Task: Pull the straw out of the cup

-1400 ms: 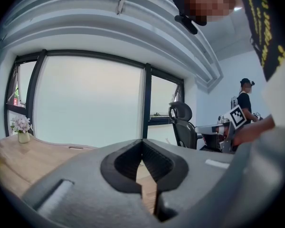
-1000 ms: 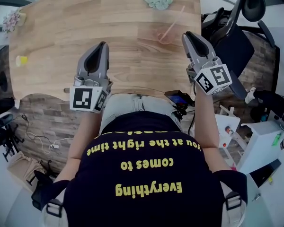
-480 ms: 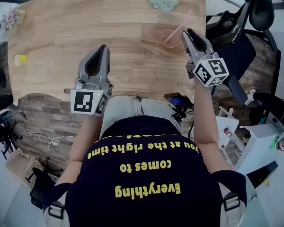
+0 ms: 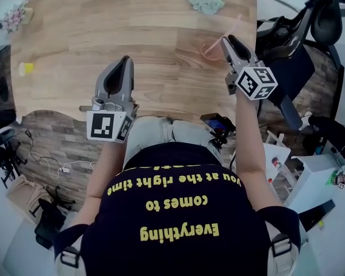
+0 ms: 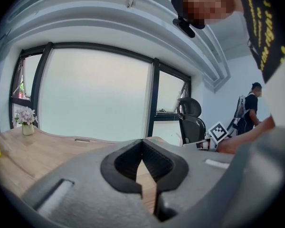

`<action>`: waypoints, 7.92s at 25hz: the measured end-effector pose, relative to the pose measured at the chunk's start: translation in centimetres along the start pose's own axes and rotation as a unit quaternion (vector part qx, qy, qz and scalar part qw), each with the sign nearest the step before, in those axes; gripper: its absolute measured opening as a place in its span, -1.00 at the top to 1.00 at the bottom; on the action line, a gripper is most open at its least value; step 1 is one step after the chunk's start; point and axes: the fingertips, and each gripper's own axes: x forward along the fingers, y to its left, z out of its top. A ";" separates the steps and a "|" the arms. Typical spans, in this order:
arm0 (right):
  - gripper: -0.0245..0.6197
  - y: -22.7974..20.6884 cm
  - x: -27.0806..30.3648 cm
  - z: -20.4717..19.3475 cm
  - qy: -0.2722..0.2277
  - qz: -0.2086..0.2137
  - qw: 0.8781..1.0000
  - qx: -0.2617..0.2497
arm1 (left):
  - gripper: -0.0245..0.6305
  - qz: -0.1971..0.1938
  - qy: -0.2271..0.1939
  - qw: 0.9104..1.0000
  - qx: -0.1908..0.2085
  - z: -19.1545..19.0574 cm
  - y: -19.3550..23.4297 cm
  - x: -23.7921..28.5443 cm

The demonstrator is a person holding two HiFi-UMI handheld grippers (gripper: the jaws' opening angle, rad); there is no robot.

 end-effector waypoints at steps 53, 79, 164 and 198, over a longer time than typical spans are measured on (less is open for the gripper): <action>0.80 2.7 -3.2 5.0 -0.082 0.025 0.996 -0.012 | 0.93 0.030 -0.020 0.999 0.010 0.0 0.2 -2.6; 0.80 6.6 -11.2 8.1 -0.140 0.071 0.987 -0.029 | 0.93 0.011 -0.048 0.999 0.012 0.6 -4.9 -4.8; 0.80 -3.7 -8.5 -16.0 0.203 0.029 0.954 0.219 | 0.93 -0.002 -0.016 1.000 0.016 -1.8 -6.8 -4.6; 0.79 -3.3 -6.3 -17.7 0.257 -0.003 0.943 0.212 | 0.93 0.011 -0.013 1.000 0.012 -1.9 -6.1 -5.3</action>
